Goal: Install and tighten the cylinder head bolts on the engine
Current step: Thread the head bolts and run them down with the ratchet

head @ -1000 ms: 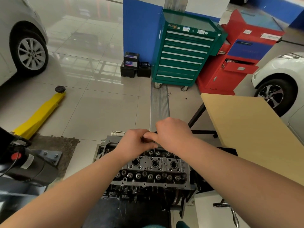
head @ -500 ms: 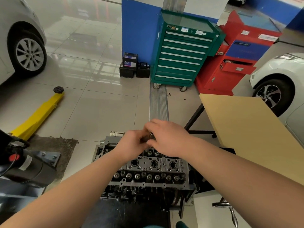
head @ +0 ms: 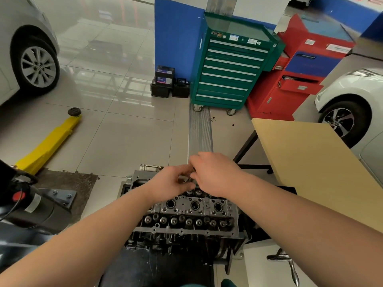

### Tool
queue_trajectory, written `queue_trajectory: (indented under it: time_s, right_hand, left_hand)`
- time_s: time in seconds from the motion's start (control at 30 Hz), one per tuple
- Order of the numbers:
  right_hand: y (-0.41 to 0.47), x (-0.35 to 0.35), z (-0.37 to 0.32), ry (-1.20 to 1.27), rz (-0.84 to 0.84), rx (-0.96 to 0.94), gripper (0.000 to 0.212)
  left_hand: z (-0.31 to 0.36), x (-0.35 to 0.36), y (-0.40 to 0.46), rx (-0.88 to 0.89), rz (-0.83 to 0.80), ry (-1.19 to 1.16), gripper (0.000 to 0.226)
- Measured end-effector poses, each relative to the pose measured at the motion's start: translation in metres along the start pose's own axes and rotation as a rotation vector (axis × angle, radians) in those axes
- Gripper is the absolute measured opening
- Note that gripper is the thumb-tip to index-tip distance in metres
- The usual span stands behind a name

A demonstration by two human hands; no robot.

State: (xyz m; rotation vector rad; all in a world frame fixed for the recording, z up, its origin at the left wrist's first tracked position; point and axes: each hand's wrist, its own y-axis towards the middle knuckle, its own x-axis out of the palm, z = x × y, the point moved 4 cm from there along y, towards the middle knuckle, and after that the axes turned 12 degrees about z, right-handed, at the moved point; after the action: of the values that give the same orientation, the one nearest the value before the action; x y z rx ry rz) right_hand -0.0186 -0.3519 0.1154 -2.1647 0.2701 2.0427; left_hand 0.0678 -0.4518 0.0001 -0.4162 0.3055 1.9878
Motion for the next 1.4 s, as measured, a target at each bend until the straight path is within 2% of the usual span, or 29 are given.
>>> queue_trajectory:
  time_s: [0.1,0.17,0.27,0.33,0.43,0.5,0.53,0.6,0.7,0.8,0.87,0.93,1.03,1.1,1.23,1.27,1.33,1.4]
  right_hand:
    - [0.004,0.001,-0.001,-0.12,0.05,0.136,0.035]
    - [0.004,0.002,-0.004,-0.078,0.052,0.113,0.04]
    - [0.0,0.0,-0.007,0.017,-0.004,-0.037,0.029]
    - [0.0,0.0,-0.005,-0.001,-0.014,-0.021,0.017]
    - [0.003,0.001,0.002,-0.138,0.016,0.152,0.049]
    - [0.003,0.002,0.001,-0.212,0.028,0.162,0.058]
    - [0.002,0.003,0.0,-0.207,0.045,0.131,0.055]
    - [-0.001,0.002,0.0,-0.114,0.016,0.03,0.035]
    - [-0.001,0.0,0.004,-0.052,-0.036,0.015,0.019]
    - [0.002,0.003,0.005,-0.198,-0.008,0.165,0.053]
    - [0.003,0.005,0.001,-0.217,0.019,0.179,0.06]
    - [0.003,0.004,-0.002,-0.094,0.021,0.118,0.047]
    - [0.003,-0.001,-0.004,0.03,-0.052,0.036,0.019]
    - [0.005,0.0,-0.003,-0.038,-0.029,0.062,0.018]
    - [0.008,0.006,-0.007,-0.067,0.083,0.152,0.029]
    - [0.007,0.007,-0.009,-0.057,0.098,0.142,0.032]
    - [0.003,0.006,-0.008,-0.007,0.085,0.092,0.032]
    - [-0.001,0.004,-0.004,0.056,0.029,0.056,0.025]
  left_hand:
    - [0.004,0.002,0.0,0.029,0.093,0.001,0.025]
    - [0.005,0.001,0.003,0.06,0.145,0.073,0.028]
    - [0.003,-0.003,0.007,0.027,0.086,0.15,0.017]
    - [0.002,-0.004,0.007,0.027,0.012,0.11,0.006]
    - [0.005,-0.003,0.003,0.016,0.039,0.02,0.019]
    - [0.005,-0.003,0.003,0.036,0.103,0.051,0.026]
    - [0.005,-0.003,0.004,0.054,0.12,0.071,0.028]
    - [0.003,-0.005,0.006,0.079,0.128,0.116,0.025]
    - [0.001,-0.007,0.004,0.055,0.027,0.089,0.013]
    - [0.004,-0.002,-0.001,0.001,-0.006,0.057,0.03]
    - [0.005,0.001,0.001,0.005,0.064,0.097,0.021]
    - [0.005,0.003,0.003,0.063,0.093,0.165,0.031]
    - [0.008,0.001,0.004,0.081,0.017,0.164,0.044]
    - [0.011,-0.001,0.001,0.065,-0.015,0.141,0.044]
    - [0.014,0.002,0.003,0.023,0.047,0.114,0.017]
    - [0.014,0.003,0.005,0.032,0.059,0.136,0.02]
    - [0.011,-0.001,0.009,0.022,0.052,0.187,0.028]
    - [0.003,-0.004,0.011,-0.039,-0.005,0.148,0.012]
